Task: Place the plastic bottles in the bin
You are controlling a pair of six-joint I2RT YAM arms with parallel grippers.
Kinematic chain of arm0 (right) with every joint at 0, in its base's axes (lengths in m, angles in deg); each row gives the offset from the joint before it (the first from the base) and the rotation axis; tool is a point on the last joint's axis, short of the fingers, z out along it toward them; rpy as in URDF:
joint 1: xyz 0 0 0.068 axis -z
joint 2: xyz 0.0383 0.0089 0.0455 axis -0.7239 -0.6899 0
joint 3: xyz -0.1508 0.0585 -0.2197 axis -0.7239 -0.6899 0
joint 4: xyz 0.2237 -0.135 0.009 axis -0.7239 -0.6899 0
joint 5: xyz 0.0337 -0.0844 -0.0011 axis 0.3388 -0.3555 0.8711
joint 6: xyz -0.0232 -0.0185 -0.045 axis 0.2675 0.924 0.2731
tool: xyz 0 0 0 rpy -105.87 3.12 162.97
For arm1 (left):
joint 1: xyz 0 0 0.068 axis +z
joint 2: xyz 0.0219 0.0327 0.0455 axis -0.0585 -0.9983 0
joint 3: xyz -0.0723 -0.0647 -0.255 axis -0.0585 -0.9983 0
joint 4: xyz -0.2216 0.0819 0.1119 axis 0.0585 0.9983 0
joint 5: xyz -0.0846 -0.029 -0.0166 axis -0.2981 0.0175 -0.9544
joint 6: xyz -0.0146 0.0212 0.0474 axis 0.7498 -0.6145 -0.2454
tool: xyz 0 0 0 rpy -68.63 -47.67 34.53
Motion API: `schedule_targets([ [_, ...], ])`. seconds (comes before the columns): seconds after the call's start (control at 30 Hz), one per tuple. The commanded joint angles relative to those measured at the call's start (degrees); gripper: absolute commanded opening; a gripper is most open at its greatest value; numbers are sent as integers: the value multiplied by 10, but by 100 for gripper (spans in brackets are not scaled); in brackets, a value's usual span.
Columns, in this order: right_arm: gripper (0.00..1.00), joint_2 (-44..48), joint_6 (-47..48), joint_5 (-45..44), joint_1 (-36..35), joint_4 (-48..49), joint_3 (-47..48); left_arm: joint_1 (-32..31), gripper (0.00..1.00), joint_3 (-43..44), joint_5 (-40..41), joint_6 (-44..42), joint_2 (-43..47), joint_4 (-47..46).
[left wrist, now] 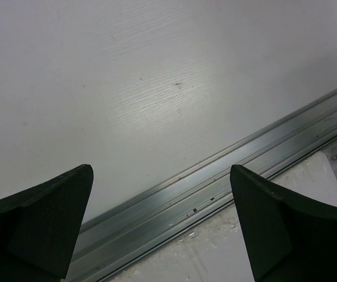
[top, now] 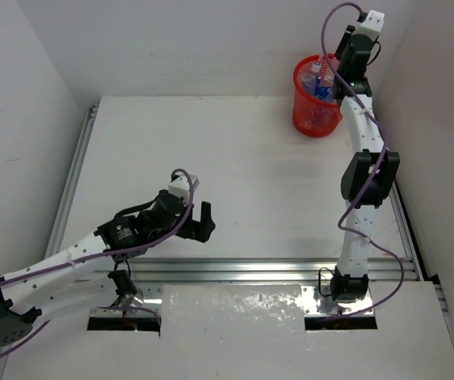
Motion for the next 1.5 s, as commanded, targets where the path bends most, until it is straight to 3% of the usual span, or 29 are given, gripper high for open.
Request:
schedule_targets([
  [0.0, 11, 7, 1, -18, 12, 5, 26, -7, 100, 3, 5, 1, 5, -19],
  [0.17, 11, 4, -9, -51, 16, -34, 35, -7, 100, 3, 2, 1, 9, -19],
  [0.37, 45, -4, -7, -61, 18, -58, 42, -10, 100, 2, 1, 2, 18, -19],
  [0.4, 61, -4, -7, -62, 18, -62, 43, -10, 100, 2, 2, 2, 21, -19],
  [0.53, 89, -5, -11, -83, 17, -81, 56, -15, 100, 1, 2, 3, 26, -20],
  [0.63, 99, 2, -23, -80, 18, -100, 61, -16, 100, 1, 1, 3, 29, -21],
  [0.87, 99, 47, -47, -46, 9, -125, 56, -17, 100, 4, 26, 12, 35, -13],
  [1.2, 99, 177, 2, -65, -75, -160, 4, -10, 100, 62, 283, 163, 19, 129],
  [1.3, 99, 236, 12, -33, -107, -248, -30, -8, 100, 88, 353, 231, 31, 181],
  [1.37, 99, 304, -23, 31, -125, -372, -84, -8, 99, 102, 387, 247, 46, 194],
  [1.47, 99, 407, -65, 133, -138, -468, -261, -8, 100, 129, 397, 219, 56, 193],
])
